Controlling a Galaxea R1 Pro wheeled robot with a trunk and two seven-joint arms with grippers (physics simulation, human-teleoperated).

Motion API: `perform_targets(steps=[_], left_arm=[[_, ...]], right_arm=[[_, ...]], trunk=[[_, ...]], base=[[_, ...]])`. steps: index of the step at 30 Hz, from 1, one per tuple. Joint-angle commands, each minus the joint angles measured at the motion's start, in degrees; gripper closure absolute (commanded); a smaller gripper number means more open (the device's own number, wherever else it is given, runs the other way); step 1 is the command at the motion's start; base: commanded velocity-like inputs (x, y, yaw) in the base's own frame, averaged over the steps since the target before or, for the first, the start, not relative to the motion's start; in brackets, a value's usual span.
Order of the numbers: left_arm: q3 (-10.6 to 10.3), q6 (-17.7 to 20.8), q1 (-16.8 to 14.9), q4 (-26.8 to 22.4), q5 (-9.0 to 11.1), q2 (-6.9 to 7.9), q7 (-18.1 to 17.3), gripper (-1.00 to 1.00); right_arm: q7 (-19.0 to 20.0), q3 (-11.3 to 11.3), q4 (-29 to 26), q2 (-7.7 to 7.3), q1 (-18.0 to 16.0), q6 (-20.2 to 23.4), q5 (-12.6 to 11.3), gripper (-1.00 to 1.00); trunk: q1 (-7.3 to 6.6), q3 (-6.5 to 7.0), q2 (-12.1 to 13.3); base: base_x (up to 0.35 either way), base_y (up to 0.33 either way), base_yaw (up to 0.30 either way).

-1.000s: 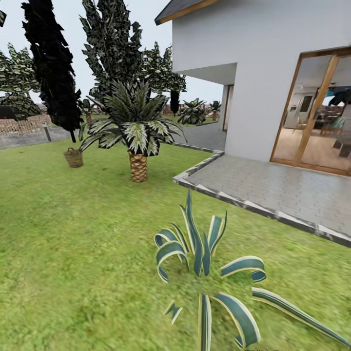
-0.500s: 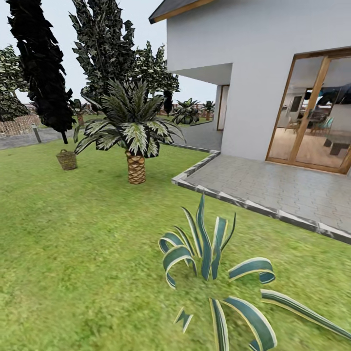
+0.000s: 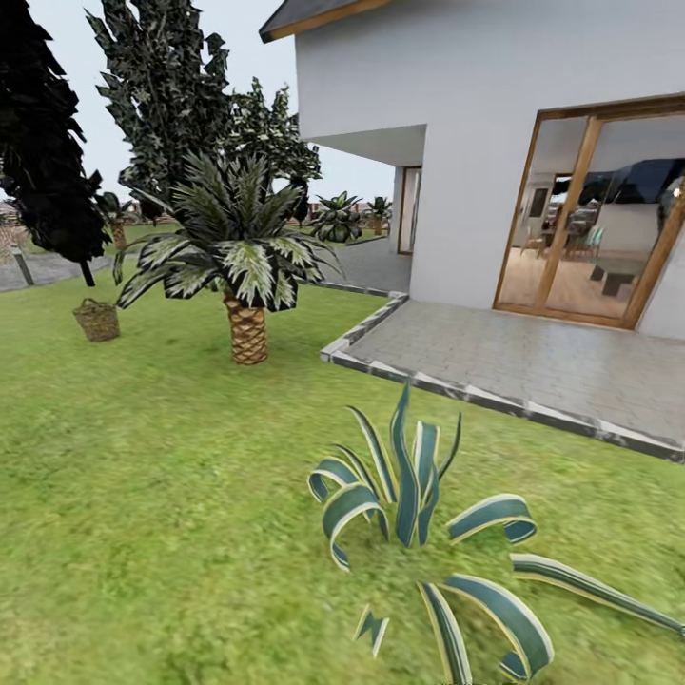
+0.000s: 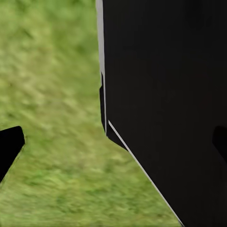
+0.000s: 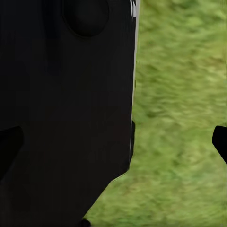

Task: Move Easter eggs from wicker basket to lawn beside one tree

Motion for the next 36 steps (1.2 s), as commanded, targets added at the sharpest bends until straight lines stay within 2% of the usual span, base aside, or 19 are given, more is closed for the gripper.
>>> perform_targets(steps=[1, 7, 17, 30, 36], left_arm=[[-0.01, 0.02, 0.05, -0.14, -0.03, 0.0, -0.01, -1.0], [-0.01, 0.02, 0.05, -0.14, -0.03, 0.0, -0.01, -1.0], [-0.01, 0.02, 0.05, -0.14, -0.01, 0.0, -0.01, -1.0], [-0.01, 0.02, 0.05, -0.14, 0.12, 0.0, -0.01, -1.0], [-0.01, 0.0, 0.05, -0.14, 0.14, -0.02, -0.01, -1.0]], right_arm=[[0.0, 0.01, -0.03, -0.01, 0.01, -0.14, 0.01, -1.0], [0.0, 0.01, -0.03, -0.01, 0.01, -0.14, 0.01, -1.0], [-0.11, -0.02, -0.03, -0.01, 0.02, -0.14, 0.01, -1.0], [-0.35, -0.02, -0.03, -0.01, 0.02, -0.14, -0.05, -1.0], [-0.29, -0.01, -0.03, -0.01, 0.02, -0.14, 0.0, -1.0]], trunk=[[0.01, -0.03, -0.02], [0.01, -0.03, -0.02], [0.01, -0.03, -0.02], [0.01, -0.03, -0.02], [0.01, -0.03, -0.02]], base=[[0.075, 0.318, -0.292], [0.075, 0.318, -0.185], [0.055, 0.318, -0.002], [0.001, 0.318, 0.222], [0.0, 0.312, 0.056]])
